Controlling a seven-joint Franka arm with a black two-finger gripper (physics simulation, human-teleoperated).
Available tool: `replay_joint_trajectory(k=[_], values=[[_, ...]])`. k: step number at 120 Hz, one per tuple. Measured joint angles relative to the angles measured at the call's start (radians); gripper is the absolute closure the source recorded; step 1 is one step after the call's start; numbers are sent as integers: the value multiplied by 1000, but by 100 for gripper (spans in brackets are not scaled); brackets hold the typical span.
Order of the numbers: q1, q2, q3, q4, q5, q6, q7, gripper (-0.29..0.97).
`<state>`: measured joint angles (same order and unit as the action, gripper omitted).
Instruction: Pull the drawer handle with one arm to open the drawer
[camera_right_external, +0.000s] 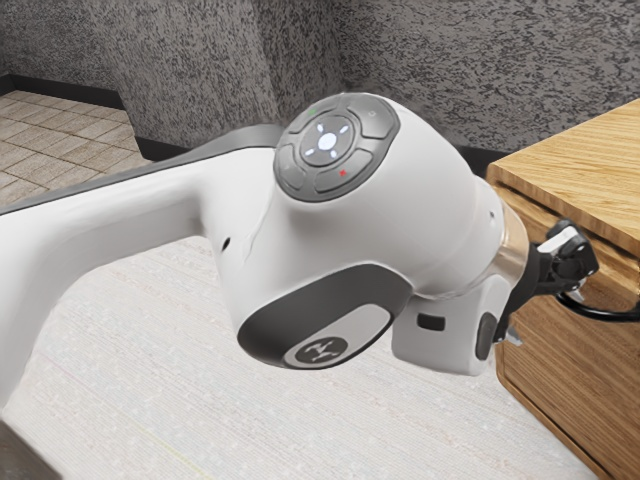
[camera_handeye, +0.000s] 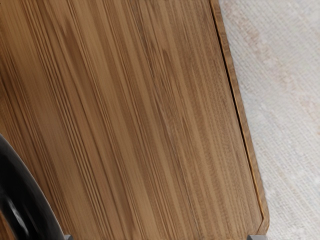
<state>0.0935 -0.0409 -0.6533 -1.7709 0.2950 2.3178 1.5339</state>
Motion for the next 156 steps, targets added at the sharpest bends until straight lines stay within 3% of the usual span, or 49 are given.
replay_joint_trajectory(k=[74,156], values=[[10,-221,7,-177,-22,-4,-17,26],[25,-469,5,-366,-133,-7,-31,25]])
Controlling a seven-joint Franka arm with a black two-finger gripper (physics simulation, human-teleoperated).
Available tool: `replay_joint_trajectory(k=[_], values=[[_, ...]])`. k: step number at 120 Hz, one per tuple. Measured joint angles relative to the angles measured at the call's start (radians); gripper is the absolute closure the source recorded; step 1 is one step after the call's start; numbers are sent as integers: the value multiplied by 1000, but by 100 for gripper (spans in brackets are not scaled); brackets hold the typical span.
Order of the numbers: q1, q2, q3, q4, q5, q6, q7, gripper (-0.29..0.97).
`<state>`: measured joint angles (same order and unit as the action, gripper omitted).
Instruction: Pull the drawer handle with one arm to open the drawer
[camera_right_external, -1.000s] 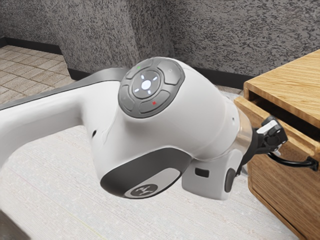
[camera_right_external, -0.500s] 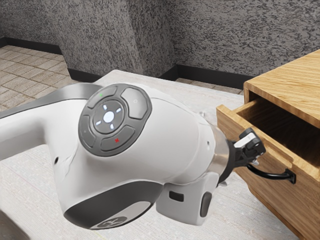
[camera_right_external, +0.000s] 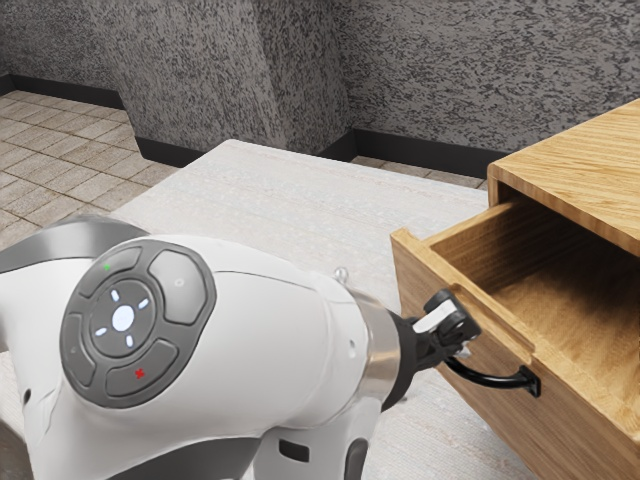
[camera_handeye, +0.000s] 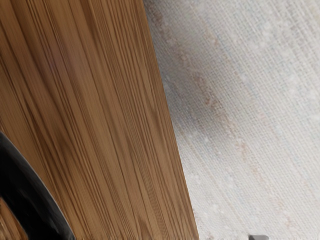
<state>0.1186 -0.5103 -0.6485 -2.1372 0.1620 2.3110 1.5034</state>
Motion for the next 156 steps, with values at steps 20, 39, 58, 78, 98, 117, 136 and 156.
replay_joint_trajectory(k=[20,39,58,78,98,117,136,156], values=[[7,-52,-5,-36,-30,-1,-1,26],[18,-107,-11,-61,-56,-9,-2,27],[30,-116,-21,-65,-71,-18,-3,25],[30,-118,-22,-65,-75,-22,-3,25],[30,-119,-24,-57,-76,-23,-3,25],[30,-123,-28,-38,-75,-23,-3,25],[31,-135,-39,54,-68,-26,-1,25],[194,-101,-87,494,-80,-99,-54,15]])
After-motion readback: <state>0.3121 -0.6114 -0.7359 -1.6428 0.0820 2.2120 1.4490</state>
